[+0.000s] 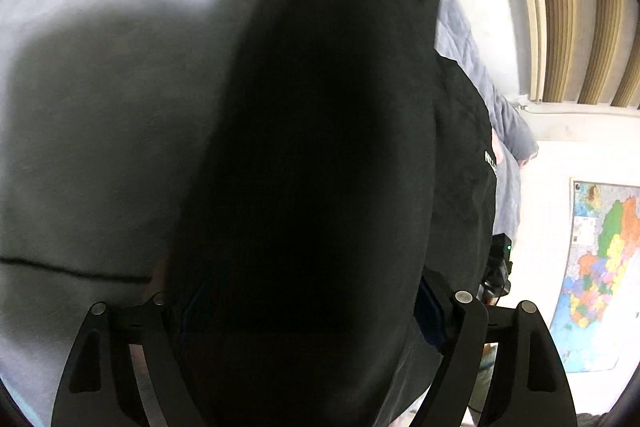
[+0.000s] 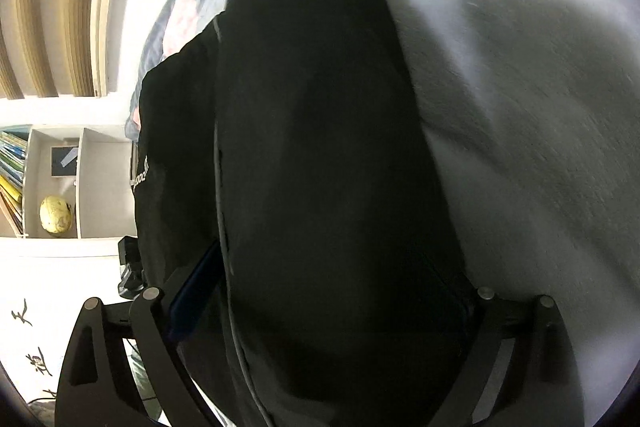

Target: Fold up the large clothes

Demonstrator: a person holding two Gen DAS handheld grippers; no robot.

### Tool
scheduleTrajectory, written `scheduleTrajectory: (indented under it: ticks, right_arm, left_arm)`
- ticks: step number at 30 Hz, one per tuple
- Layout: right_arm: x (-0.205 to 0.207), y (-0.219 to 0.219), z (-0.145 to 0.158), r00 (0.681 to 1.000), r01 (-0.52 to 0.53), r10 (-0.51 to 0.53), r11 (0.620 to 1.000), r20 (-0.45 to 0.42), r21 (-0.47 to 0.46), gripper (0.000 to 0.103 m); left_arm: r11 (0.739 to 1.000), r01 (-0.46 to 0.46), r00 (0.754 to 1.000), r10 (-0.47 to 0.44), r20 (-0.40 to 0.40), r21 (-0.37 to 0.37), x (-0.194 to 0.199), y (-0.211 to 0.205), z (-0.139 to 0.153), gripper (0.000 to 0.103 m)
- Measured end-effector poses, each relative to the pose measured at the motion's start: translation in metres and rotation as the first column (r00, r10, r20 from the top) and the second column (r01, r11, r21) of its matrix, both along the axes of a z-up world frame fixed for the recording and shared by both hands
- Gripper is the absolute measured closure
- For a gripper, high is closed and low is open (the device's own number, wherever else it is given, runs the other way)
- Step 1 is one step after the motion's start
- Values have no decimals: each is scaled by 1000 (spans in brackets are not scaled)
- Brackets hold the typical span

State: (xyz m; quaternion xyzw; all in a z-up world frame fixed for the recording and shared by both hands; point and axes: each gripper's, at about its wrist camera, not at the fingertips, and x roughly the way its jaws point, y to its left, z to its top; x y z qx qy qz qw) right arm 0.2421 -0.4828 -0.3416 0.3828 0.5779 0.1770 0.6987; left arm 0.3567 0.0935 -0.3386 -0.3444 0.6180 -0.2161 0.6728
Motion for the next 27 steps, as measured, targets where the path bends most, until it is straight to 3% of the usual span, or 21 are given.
scheduleTrajectory:
  ticks: [2,6,9,17,23,27]
  right_arm:
    - [0,6,7,999,-13,14,1000,32,-26,15]
    - [-12,17,33,993,-43,51,996,109,-79,45]
    - [-27,26,59,984,-63,84,989,160,-130,58]
    - [-91,88,163,918,-156,245,946,312,-284,61]
    - [-123,91,183,889,-143,265,935,374,-323,61]
    - [-138,97,173,884,-159,285,929,371,-335,61]
  left_arm:
    - [999,5,1000,-6,26,32,1,-10,6,24]
    - [993,19,993,-32,117,116,-10,-21,30,59]
    - [990,23,980,-50,190,139,-26,-29,58,65]
    - [991,60,916,-103,387,123,-81,-56,159,66]
    - [993,58,880,-99,464,102,-158,-44,212,66]
    - [993,50,877,-93,471,103,-210,-34,224,66]
